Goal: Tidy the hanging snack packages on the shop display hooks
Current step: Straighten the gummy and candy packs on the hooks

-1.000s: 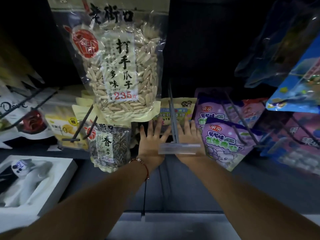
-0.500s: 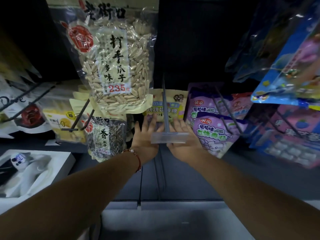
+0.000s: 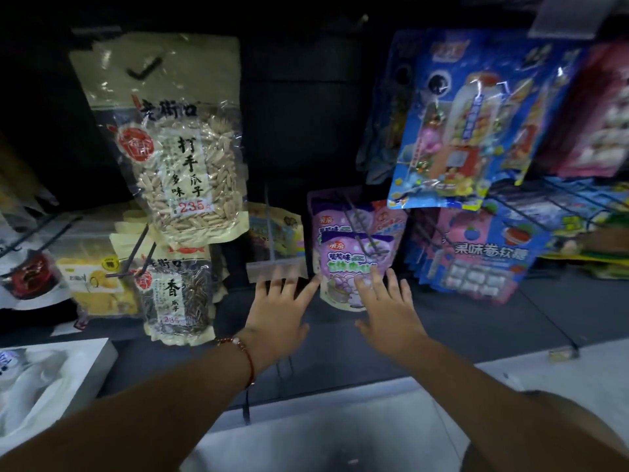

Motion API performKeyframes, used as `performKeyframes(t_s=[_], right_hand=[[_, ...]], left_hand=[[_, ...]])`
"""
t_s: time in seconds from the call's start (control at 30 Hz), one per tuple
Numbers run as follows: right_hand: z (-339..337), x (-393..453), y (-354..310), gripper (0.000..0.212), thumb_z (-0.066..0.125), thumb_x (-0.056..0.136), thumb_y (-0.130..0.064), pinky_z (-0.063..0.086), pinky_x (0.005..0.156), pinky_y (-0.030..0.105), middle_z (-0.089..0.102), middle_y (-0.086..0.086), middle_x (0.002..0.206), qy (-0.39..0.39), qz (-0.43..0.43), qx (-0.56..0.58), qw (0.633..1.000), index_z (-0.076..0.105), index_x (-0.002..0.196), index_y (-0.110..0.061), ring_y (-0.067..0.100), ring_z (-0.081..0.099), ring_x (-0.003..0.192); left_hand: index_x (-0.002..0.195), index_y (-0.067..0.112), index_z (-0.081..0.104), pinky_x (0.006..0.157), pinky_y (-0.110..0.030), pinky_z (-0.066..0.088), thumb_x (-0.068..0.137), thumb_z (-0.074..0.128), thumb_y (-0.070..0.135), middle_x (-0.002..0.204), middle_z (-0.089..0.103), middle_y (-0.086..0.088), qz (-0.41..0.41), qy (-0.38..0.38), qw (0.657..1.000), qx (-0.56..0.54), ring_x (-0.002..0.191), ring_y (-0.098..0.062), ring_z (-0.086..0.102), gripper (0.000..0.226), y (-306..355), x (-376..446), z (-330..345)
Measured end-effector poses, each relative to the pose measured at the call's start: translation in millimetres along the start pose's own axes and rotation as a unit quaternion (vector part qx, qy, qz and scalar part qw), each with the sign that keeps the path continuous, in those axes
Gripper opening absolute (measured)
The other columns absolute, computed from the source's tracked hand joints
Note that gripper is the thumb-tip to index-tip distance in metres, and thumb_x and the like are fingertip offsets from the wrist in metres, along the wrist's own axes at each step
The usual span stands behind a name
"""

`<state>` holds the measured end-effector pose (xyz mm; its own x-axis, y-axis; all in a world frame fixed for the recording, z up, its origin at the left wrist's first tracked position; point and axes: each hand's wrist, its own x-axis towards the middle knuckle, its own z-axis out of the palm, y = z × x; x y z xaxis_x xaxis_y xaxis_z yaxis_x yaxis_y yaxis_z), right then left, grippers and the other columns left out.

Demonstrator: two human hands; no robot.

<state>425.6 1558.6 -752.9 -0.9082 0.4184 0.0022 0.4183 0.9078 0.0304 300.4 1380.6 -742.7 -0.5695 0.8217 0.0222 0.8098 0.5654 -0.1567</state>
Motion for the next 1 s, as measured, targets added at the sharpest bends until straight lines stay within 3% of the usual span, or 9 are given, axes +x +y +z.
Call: performKeyframes(t_s=[0.1,0.2,0.4,0.53,0.67,0.77,0.83,0.9,1.0], right_hand=[[5,-1,20,0.083,0.049,0.099,-0.047,0.001,0.122,0.052,-0.014,0.010,0.166,-0.003,0.050,0.044,0.998,-0.006,0.159,-0.029,0.039,-0.007,0.152],[8,9,33,0.084,0.049,0.099,-0.048,0.006,0.122,0.049,-0.016,0.009,0.166,0.000,0.082,0.123,0.989,-0.007,0.158,-0.032,0.037,-0.004,0.153],[30,41,42,0.088,0.059,0.095,-0.044,0.016,0.121,0.046,-0.012,0.004,0.167,0.001,0.083,0.276,0.958,-0.002,0.158,-0.038,0.033,-0.001,0.153],[40,67,44,0.085,0.063,0.091,-0.039,0.026,0.119,0.048,-0.008,0.003,0.167,0.041,0.065,0.314,0.946,0.011,0.158,-0.036,0.029,0.006,0.154],[41,91,40,0.087,0.059,0.086,-0.037,0.035,0.115,0.047,-0.006,-0.004,0.168,0.078,0.042,0.368,0.926,0.011,0.158,-0.038,0.019,0.006,0.154],[45,103,33,0.087,0.053,0.082,-0.046,0.037,0.114,0.046,-0.003,0.000,0.168,0.084,0.033,0.380,0.920,0.012,0.159,-0.036,0.022,0.012,0.153],[48,109,32,0.088,0.058,0.085,-0.040,0.038,0.113,0.047,-0.002,0.003,0.168,0.079,0.032,0.392,0.916,0.011,0.159,-0.036,0.025,0.016,0.153],[48,114,33,0.090,0.053,0.080,-0.047,0.037,0.114,0.049,0.002,0.007,0.167,0.077,0.028,0.394,0.916,0.010,0.159,-0.036,0.027,0.016,0.153],[48,118,38,0.093,0.060,0.083,-0.045,0.032,0.117,0.048,0.001,0.008,0.167,0.064,0.024,0.376,0.924,0.000,0.154,-0.048,0.028,0.014,0.153]], left_hand=[[0.156,0.032,-0.017,0.119,-0.059,0.015,0.098,0.049,0.051,0.164,-0.019,-0.017,0.006,-0.004,1.000,0.001,0.151,-0.044,0.003,0.090,16,16,-2],[0.157,0.032,-0.013,0.119,-0.058,0.013,0.100,0.050,0.045,0.163,-0.023,-0.017,0.014,-0.007,1.000,-0.009,0.152,-0.043,-0.006,0.086,32,33,2],[0.153,0.035,-0.024,0.118,-0.066,0.001,0.100,0.048,0.037,0.147,-0.050,-0.014,-0.001,-0.001,1.000,0.025,0.146,-0.048,-0.024,0.089,53,69,22],[0.141,0.033,-0.039,0.115,-0.071,-0.001,0.099,0.047,0.031,0.143,-0.055,-0.017,-0.053,0.010,0.997,0.049,0.136,-0.051,-0.036,0.096,61,95,36],[0.145,0.031,-0.033,0.111,-0.074,-0.007,0.100,0.046,0.034,0.134,-0.060,-0.019,-0.088,0.030,0.996,0.020,0.139,-0.057,-0.030,0.091,67,120,38],[0.155,0.034,0.002,0.112,-0.075,-0.003,0.098,0.050,0.046,0.144,-0.052,-0.018,-0.091,0.052,0.994,-0.023,0.142,-0.059,-0.019,0.076,69,138,43],[0.148,0.032,0.017,0.111,-0.075,0.010,0.088,0.064,0.046,0.162,-0.023,-0.018,-0.109,0.087,0.989,-0.046,0.144,-0.058,-0.001,0.077,65,146,46],[0.145,0.033,0.014,0.111,-0.074,0.014,0.085,0.066,0.041,0.163,-0.011,-0.018,-0.111,0.083,0.990,-0.028,0.145,-0.057,0.003,0.080,60,151,48],[0.145,0.034,-0.001,0.115,-0.072,0.006,0.094,0.055,0.038,0.160,-0.032,-0.016,-0.095,0.073,0.993,0.005,0.146,-0.055,-0.014,0.076,54,159,51]])
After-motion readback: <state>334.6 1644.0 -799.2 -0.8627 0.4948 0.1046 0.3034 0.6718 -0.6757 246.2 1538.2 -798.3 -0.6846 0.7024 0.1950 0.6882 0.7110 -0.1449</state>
